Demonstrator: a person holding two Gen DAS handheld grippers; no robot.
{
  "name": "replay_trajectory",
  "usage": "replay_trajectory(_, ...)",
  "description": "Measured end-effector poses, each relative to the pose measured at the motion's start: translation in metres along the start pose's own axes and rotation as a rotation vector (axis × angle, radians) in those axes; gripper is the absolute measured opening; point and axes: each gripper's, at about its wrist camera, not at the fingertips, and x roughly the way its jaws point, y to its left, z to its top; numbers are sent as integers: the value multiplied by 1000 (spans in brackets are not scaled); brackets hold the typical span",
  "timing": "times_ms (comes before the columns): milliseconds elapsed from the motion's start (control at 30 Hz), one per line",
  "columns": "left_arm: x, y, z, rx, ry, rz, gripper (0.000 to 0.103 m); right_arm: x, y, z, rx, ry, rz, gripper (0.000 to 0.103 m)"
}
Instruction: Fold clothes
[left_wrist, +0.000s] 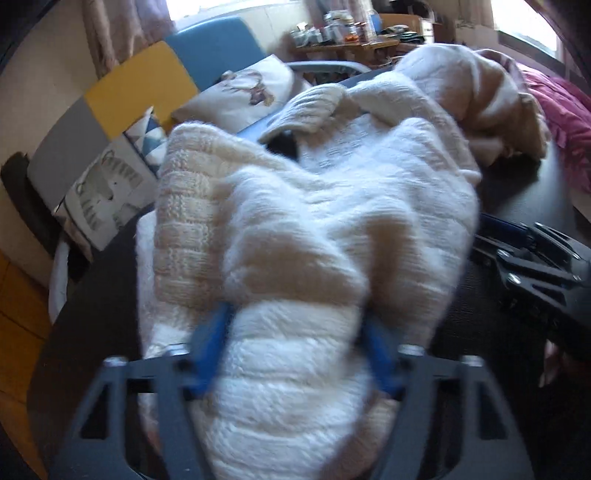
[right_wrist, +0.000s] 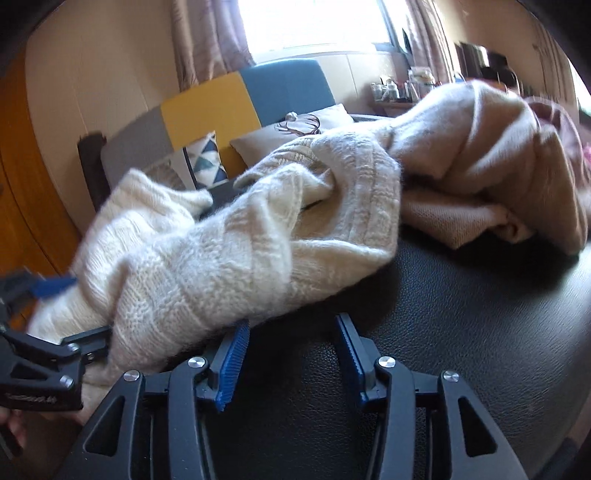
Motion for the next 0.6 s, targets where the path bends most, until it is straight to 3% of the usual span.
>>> replay_trajectory(67, -8, -9, 3, 24, -24, 10, 32, 0, 0, -1, 16, -5, 14, 48)
replay_trajectory(167, -28, 10, 4, -93, -73, -76, 23, -3, 2, -4, 29, -11, 25, 48)
replay_trajectory(300, -54, 57, 8, -281, -139, -160, 20, -5, 1, -6, 44, -17, 38, 48)
replay_trajectory(467, -94, 110, -2, -466, -264, -174, 19, -6, 2, -8, 51, -20, 42, 48)
replay_trajectory(600, -124, 152, -29, -611, -339, -137, 19, -6, 3, -8, 54, -20, 45, 48)
